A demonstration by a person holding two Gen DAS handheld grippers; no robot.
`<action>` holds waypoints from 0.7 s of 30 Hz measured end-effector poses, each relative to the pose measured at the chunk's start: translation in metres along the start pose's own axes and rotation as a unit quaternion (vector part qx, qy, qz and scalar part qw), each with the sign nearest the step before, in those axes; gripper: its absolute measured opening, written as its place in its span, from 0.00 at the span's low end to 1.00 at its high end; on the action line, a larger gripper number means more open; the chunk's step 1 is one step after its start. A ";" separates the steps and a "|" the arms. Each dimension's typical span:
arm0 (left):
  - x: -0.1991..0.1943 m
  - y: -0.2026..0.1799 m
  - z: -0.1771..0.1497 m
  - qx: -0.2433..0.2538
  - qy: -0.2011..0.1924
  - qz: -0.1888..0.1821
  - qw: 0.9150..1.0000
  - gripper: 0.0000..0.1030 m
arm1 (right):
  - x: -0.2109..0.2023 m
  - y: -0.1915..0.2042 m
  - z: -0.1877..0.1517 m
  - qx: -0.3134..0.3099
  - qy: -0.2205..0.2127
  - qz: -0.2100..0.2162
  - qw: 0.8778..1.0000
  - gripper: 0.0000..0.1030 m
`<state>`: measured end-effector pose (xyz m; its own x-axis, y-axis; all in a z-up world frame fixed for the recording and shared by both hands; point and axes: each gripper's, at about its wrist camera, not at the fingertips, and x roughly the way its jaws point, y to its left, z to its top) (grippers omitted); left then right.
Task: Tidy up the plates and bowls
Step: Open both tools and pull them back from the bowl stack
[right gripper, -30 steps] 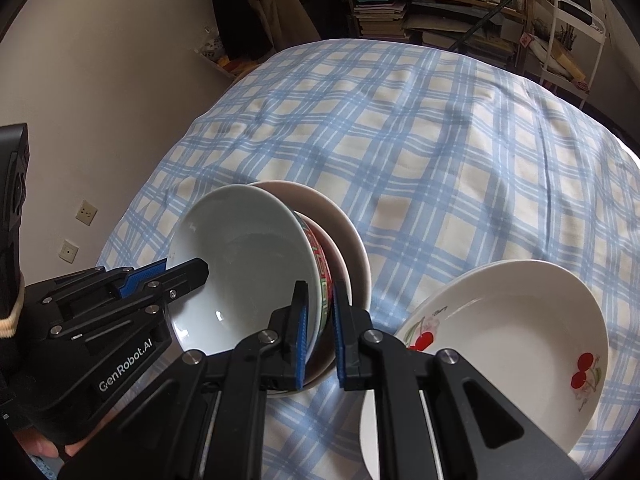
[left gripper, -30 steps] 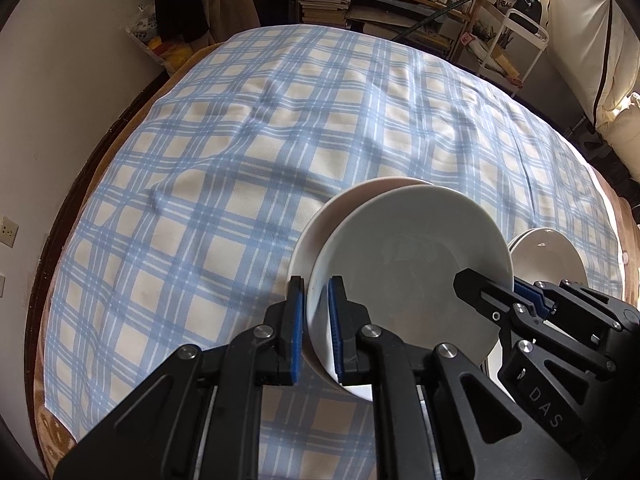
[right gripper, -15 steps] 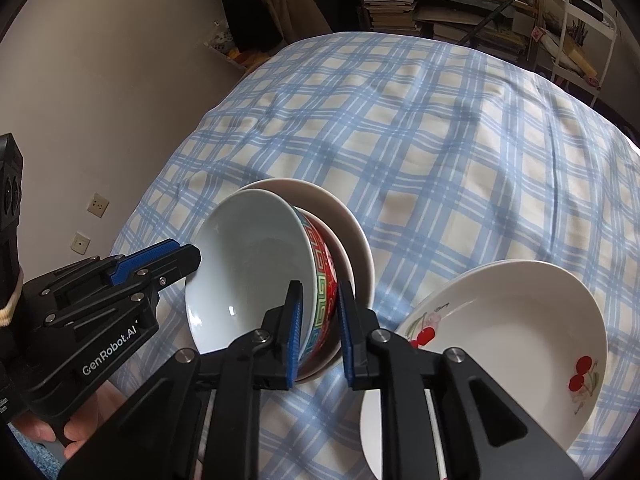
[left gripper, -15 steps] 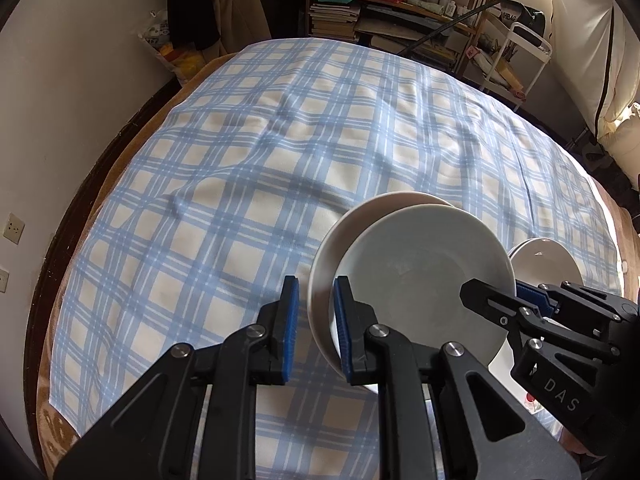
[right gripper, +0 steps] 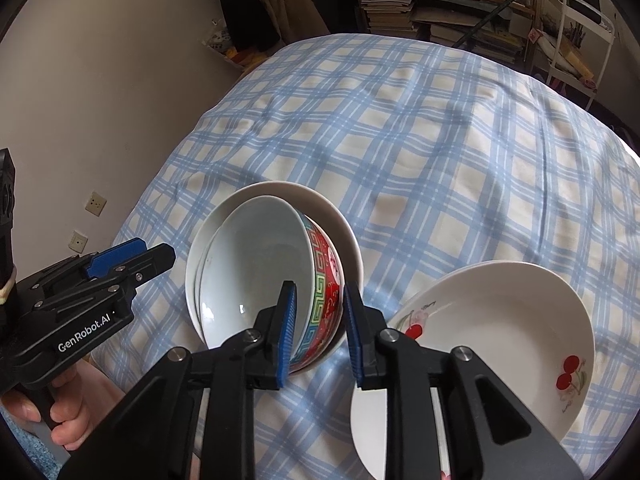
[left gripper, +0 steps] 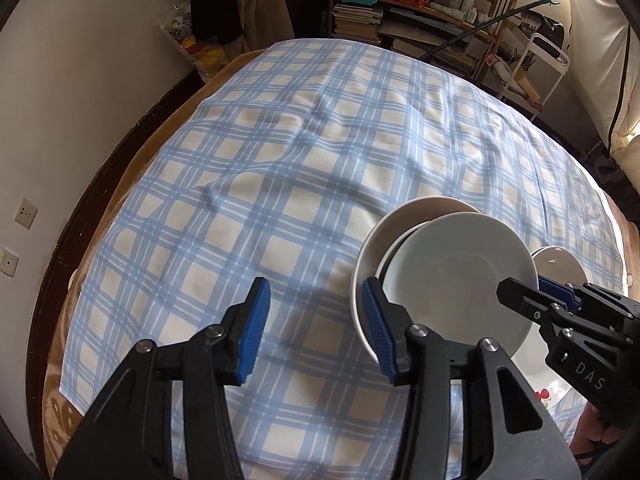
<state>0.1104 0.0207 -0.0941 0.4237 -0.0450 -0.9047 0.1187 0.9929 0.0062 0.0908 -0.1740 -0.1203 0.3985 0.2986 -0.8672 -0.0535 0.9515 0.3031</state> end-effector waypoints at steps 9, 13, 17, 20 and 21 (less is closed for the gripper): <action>0.010 0.018 0.004 -0.021 0.017 0.028 0.999 0.76 | -0.020 -0.015 0.008 0.016 -0.018 -0.009 1.000 0.59; 0.016 0.021 0.006 -0.020 0.028 0.034 0.999 0.77 | -0.022 -0.025 0.013 0.026 -0.015 -0.026 0.999 0.78; 0.025 0.024 0.008 -0.025 0.041 0.035 0.998 0.78 | -0.019 -0.033 0.013 0.028 -0.012 -0.039 0.999 0.91; 0.031 0.025 0.009 -0.028 0.050 0.036 0.998 0.78 | -0.015 -0.038 0.013 0.033 -0.006 -0.040 0.999 0.94; 0.033 0.026 0.009 -0.029 0.052 0.036 0.998 0.78 | -0.014 -0.039 0.014 0.034 -0.005 -0.040 0.999 0.94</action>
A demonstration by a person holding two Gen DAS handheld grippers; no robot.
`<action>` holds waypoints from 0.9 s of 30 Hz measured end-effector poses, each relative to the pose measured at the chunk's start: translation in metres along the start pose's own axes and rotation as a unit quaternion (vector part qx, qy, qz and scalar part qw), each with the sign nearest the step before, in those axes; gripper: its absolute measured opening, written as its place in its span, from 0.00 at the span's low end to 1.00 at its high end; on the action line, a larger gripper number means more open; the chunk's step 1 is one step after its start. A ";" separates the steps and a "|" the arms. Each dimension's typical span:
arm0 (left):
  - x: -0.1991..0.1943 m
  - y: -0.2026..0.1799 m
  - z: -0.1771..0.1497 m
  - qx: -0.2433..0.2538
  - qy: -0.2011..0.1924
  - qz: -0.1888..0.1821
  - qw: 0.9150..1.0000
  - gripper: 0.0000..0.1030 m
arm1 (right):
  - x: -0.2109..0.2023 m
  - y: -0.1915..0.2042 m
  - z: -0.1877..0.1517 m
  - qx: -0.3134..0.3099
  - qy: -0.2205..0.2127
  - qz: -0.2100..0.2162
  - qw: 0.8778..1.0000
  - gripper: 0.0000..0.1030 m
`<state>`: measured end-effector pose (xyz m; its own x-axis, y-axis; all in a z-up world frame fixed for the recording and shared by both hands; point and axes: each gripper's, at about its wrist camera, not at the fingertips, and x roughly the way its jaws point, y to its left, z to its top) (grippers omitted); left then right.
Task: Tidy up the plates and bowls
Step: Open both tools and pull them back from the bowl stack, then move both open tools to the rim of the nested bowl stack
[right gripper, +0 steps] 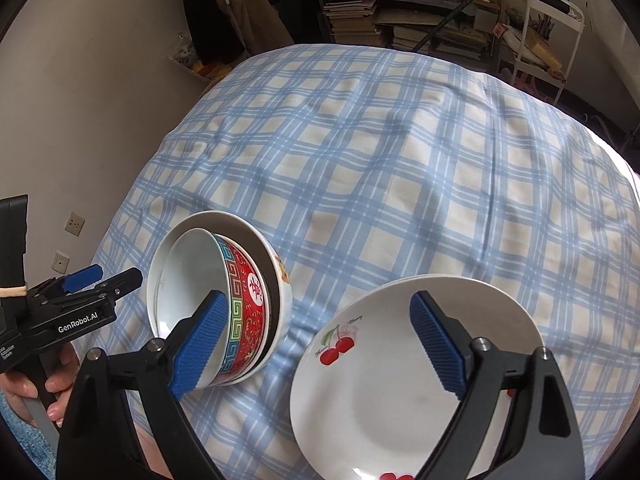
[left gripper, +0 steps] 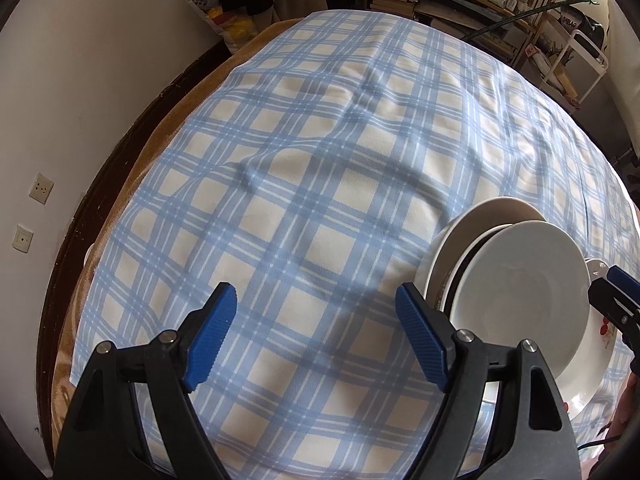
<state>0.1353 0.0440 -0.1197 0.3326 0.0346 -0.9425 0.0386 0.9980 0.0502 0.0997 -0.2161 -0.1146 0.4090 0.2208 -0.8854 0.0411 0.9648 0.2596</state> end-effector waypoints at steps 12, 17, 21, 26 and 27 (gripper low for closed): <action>0.013 0.002 0.002 -0.007 0.021 -0.008 1.000 0.78 | 0.011 -0.014 0.001 0.016 0.012 -0.021 1.000 0.94; 0.014 0.003 0.002 -0.007 0.023 -0.013 1.000 0.78 | 0.018 -0.015 0.000 0.016 0.020 -0.028 0.999 0.94; 0.012 0.004 0.002 -0.011 0.023 -0.029 0.999 0.78 | 0.019 -0.016 0.000 0.019 0.023 -0.027 0.999 0.94; 0.009 0.005 0.002 -0.015 0.023 -0.043 0.999 0.78 | 0.020 -0.018 -0.001 0.026 0.026 -0.024 0.999 0.94; 0.009 0.005 0.002 -0.016 0.023 -0.045 0.999 0.78 | 0.021 -0.018 -0.001 0.026 0.026 -0.025 0.999 0.94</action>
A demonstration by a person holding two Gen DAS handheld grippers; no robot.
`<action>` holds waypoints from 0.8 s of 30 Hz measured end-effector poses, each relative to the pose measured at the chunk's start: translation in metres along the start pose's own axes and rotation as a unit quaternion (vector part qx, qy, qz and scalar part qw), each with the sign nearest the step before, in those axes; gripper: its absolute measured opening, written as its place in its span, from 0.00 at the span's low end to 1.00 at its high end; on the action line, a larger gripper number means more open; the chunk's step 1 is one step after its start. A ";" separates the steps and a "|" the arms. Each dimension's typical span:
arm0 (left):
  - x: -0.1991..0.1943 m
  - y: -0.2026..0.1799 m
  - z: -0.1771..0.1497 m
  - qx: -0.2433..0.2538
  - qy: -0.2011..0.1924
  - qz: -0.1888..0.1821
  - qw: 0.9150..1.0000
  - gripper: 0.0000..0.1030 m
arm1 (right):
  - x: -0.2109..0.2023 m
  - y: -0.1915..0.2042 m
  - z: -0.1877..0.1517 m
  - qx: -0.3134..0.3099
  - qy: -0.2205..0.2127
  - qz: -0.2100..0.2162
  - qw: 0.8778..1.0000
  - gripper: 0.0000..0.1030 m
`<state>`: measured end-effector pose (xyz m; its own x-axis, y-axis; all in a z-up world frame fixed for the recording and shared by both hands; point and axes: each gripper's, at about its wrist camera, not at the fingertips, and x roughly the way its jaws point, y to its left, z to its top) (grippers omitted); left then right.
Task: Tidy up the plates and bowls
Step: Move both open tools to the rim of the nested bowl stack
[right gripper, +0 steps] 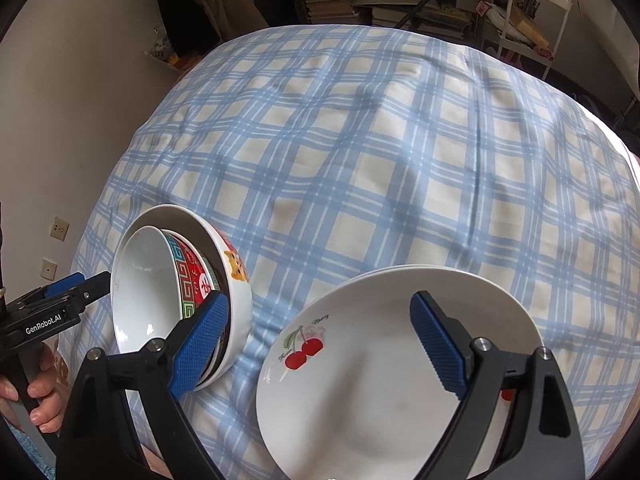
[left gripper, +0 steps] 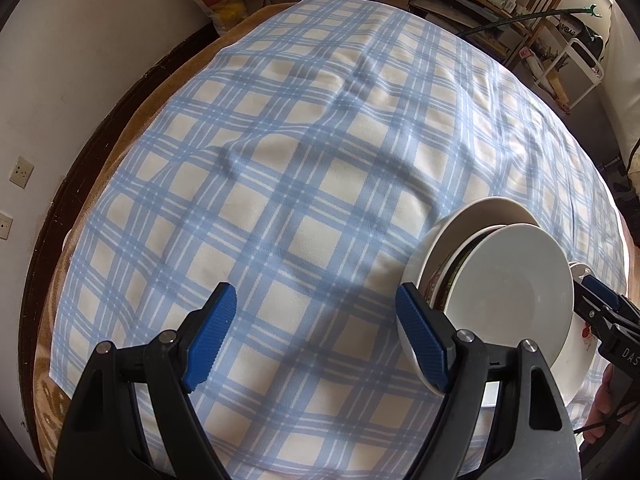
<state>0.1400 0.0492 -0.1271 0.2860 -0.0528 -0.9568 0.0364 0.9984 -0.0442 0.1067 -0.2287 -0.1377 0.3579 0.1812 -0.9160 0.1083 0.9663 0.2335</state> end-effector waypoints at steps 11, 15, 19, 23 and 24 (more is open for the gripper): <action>-0.008 0.002 -0.001 -0.006 -0.004 -0.023 1.000 0.78 | 0.005 0.005 -0.002 -0.009 0.007 -0.005 1.000 0.87; -0.007 -0.003 -0.002 0.003 -0.003 -0.019 1.000 0.78 | 0.007 0.005 -0.001 -0.004 0.010 0.008 1.000 0.83; -0.003 -0.003 -0.002 0.001 0.004 -0.025 1.000 0.78 | 0.008 0.006 -0.001 -0.002 0.013 0.017 1.000 0.78; -0.002 -0.003 -0.001 0.000 0.005 -0.026 1.000 0.78 | 0.008 0.009 -0.001 -0.004 0.015 0.024 1.000 0.69; -0.002 -0.003 -0.001 0.000 0.005 -0.025 1.000 0.78 | 0.008 0.010 -0.001 -0.004 0.016 0.027 0.999 0.65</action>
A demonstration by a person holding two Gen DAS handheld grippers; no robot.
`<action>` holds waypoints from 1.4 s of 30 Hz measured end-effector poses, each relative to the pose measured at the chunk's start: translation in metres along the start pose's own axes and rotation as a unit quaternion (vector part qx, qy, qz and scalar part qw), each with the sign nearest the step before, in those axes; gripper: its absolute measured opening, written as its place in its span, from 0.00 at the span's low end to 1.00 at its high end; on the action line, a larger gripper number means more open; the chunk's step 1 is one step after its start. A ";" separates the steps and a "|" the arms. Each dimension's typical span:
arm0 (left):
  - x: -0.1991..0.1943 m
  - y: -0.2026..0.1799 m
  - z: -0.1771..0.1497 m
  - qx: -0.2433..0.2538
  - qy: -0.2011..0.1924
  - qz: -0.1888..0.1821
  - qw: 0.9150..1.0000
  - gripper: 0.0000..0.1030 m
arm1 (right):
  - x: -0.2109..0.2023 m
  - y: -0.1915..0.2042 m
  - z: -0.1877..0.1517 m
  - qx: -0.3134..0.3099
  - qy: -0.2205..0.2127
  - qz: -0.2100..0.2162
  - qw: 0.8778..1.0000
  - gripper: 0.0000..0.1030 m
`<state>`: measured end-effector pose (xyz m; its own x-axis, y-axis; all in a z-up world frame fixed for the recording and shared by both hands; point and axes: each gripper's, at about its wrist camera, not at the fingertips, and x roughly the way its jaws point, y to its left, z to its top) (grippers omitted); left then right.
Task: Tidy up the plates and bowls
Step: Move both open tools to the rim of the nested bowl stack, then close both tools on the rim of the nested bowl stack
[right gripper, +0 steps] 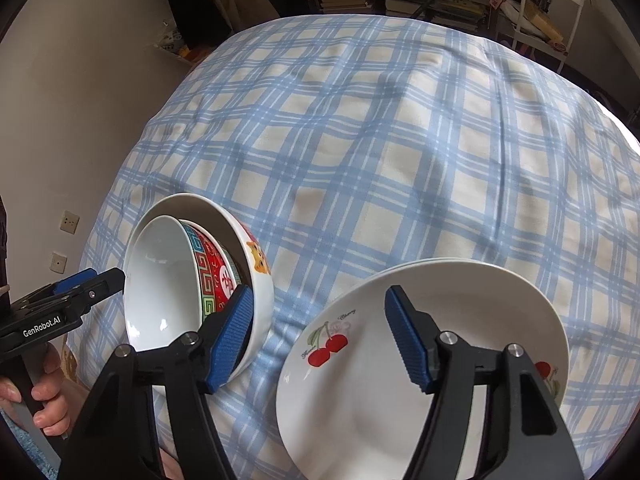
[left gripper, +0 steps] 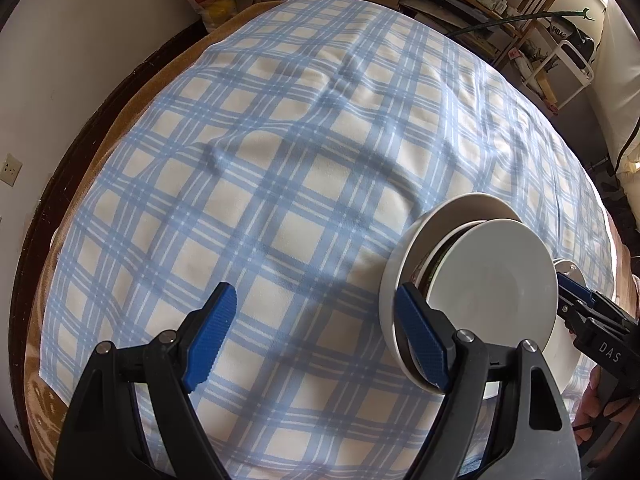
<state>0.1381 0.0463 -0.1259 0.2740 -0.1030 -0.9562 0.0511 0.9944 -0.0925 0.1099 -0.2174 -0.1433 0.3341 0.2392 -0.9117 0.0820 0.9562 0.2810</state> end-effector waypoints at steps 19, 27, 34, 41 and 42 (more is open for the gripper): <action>0.006 -0.009 0.000 0.018 0.006 0.024 1.000 0.78 | 0.006 0.018 0.004 -0.027 0.009 -0.016 0.999 0.36; 0.008 -0.011 0.000 0.025 0.006 0.007 1.000 0.58 | 0.013 0.030 0.002 -0.044 0.016 -0.020 0.999 0.21; 0.016 -0.018 0.003 0.017 0.017 -0.058 0.998 0.18 | 0.017 0.026 0.005 -0.020 0.026 0.003 0.999 0.20; 0.025 -0.010 0.005 -0.011 0.029 -0.108 0.994 0.04 | 0.018 0.027 0.006 -0.008 0.027 0.003 1.000 0.20; 0.025 -0.010 0.004 -0.011 0.029 -0.111 0.993 0.04 | 0.018 0.028 0.005 -0.007 0.027 0.003 1.000 0.18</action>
<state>0.1484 0.0335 -0.1476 0.2025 -0.3181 -0.9262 0.0823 0.9480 -0.3076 0.1230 -0.1875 -0.1503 0.2826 0.2537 -0.9251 0.0663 0.9569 0.2827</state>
